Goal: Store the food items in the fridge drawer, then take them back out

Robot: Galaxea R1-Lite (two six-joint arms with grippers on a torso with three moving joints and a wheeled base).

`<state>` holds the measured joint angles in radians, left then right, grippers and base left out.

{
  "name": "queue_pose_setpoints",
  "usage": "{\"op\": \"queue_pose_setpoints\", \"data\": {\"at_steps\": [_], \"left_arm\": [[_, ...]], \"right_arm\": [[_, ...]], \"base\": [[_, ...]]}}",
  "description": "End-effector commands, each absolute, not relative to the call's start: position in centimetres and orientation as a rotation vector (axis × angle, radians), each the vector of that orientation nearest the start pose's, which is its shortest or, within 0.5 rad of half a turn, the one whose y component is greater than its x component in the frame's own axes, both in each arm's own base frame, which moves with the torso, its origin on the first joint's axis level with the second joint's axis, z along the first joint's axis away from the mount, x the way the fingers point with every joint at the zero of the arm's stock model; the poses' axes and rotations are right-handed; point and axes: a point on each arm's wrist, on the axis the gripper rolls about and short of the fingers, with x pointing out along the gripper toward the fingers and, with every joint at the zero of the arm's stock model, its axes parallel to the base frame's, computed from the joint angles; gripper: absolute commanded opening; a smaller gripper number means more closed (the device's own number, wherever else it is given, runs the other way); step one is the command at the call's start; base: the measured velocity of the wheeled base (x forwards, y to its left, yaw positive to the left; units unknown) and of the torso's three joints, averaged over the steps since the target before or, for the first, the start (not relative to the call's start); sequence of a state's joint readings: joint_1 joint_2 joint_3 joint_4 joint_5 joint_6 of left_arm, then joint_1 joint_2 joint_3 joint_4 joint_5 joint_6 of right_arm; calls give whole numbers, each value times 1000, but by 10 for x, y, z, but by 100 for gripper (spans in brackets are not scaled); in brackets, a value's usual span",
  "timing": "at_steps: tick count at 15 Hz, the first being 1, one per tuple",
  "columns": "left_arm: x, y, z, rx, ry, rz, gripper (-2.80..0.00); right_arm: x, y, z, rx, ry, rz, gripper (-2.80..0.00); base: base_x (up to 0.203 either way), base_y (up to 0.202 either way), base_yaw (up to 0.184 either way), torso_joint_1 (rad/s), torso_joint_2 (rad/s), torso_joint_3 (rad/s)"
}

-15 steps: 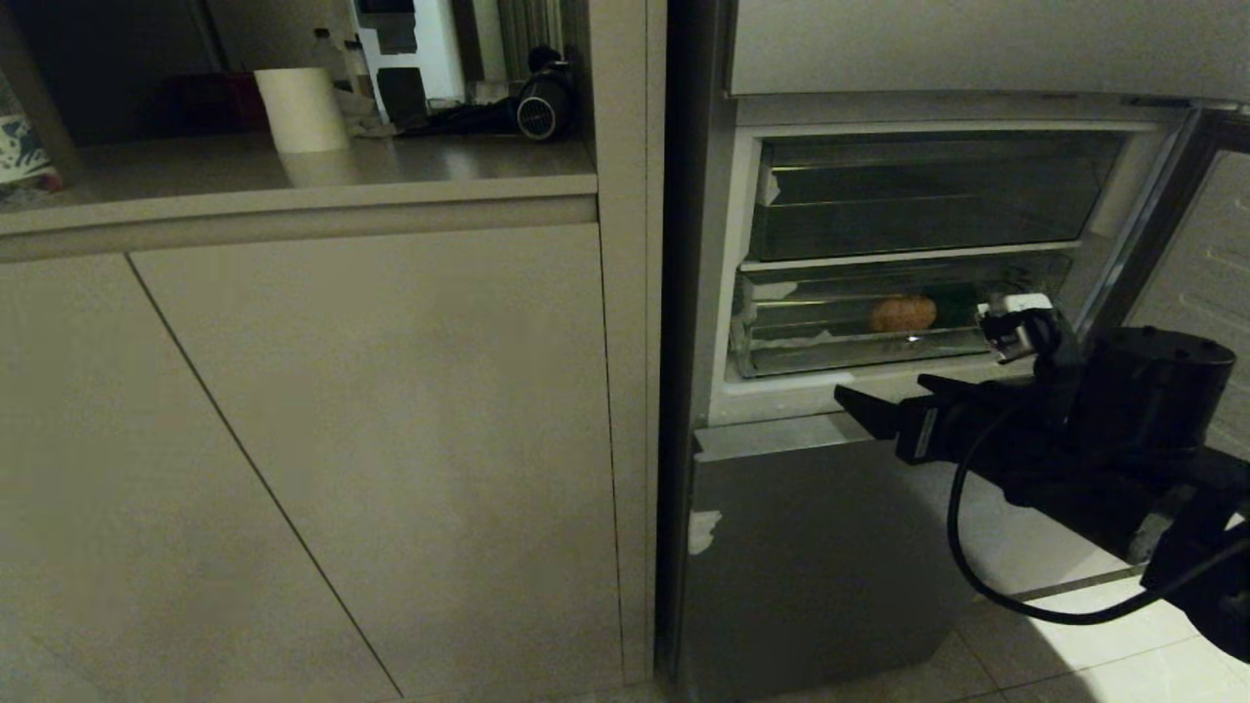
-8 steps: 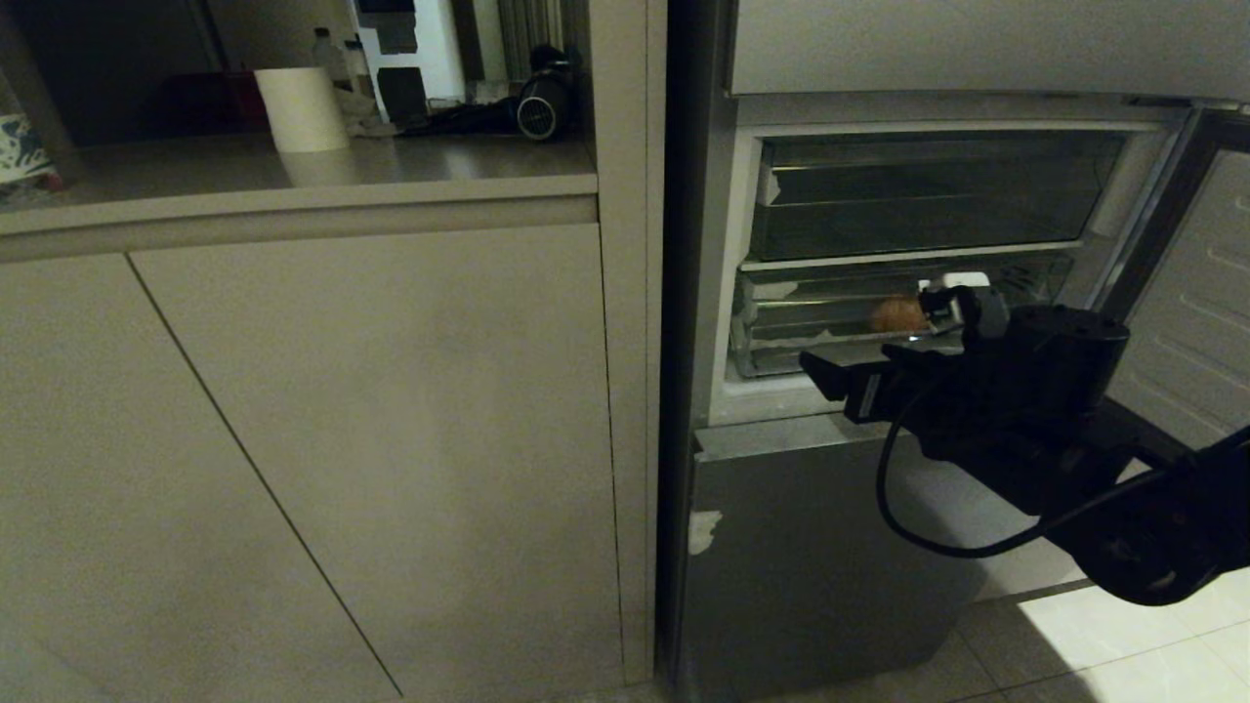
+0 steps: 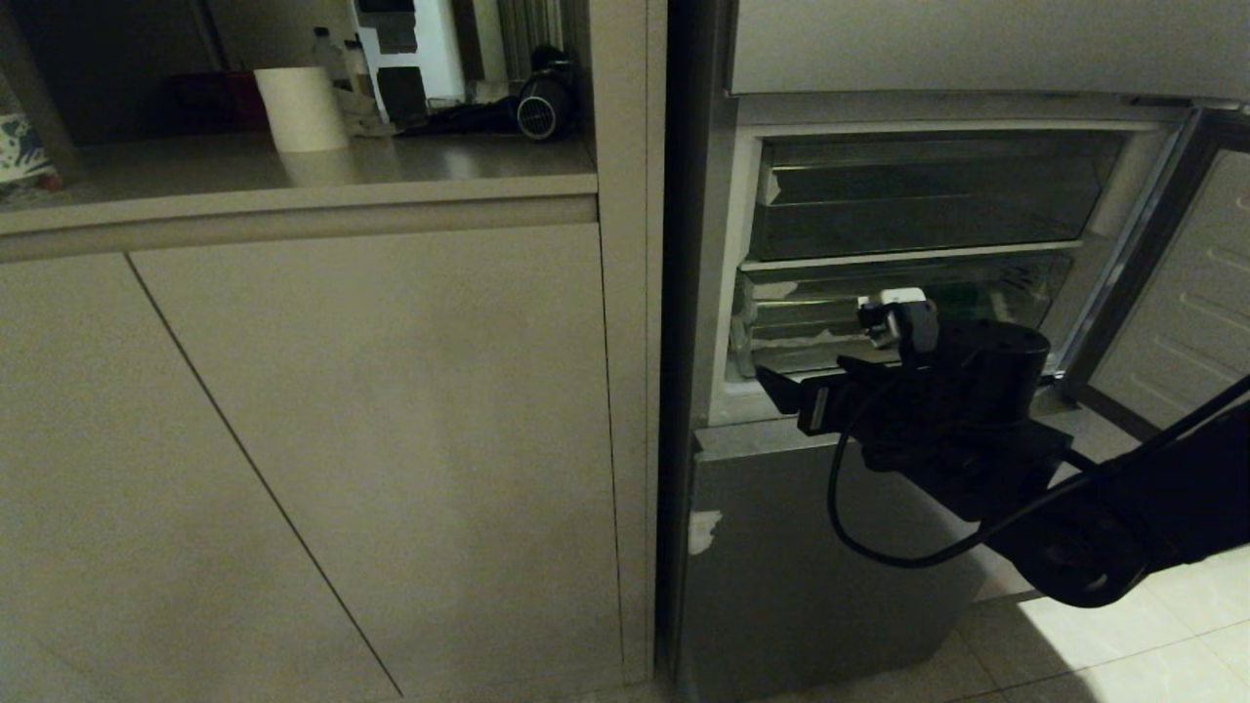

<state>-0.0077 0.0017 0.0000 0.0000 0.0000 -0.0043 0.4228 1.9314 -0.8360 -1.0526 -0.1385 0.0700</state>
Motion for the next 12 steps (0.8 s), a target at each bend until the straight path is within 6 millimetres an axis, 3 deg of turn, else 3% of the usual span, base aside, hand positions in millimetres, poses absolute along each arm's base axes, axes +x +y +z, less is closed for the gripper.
{"op": "queue_pose_setpoints", "data": {"at_steps": [1,4,8,12], "left_arm": [[-23,0,76,-5,3,-8,-280],[-23,0,76,-5,3,-8,-280],[-23,0,76,-5,3,-8,-280],[-23,0,76,-5,3,-8,-280]], "right_arm": [[325,151,150,56,62,301,0],[325,163,151,55,53,317,0],[340,170,145,35,44,287,0],[353,172,157,48,-12,240,0]], "base": [[0,0,0,0,0,0],[0,0,0,0,0,0],[0,0,0,0,0,0],[0,0,0,0,0,0]]}}
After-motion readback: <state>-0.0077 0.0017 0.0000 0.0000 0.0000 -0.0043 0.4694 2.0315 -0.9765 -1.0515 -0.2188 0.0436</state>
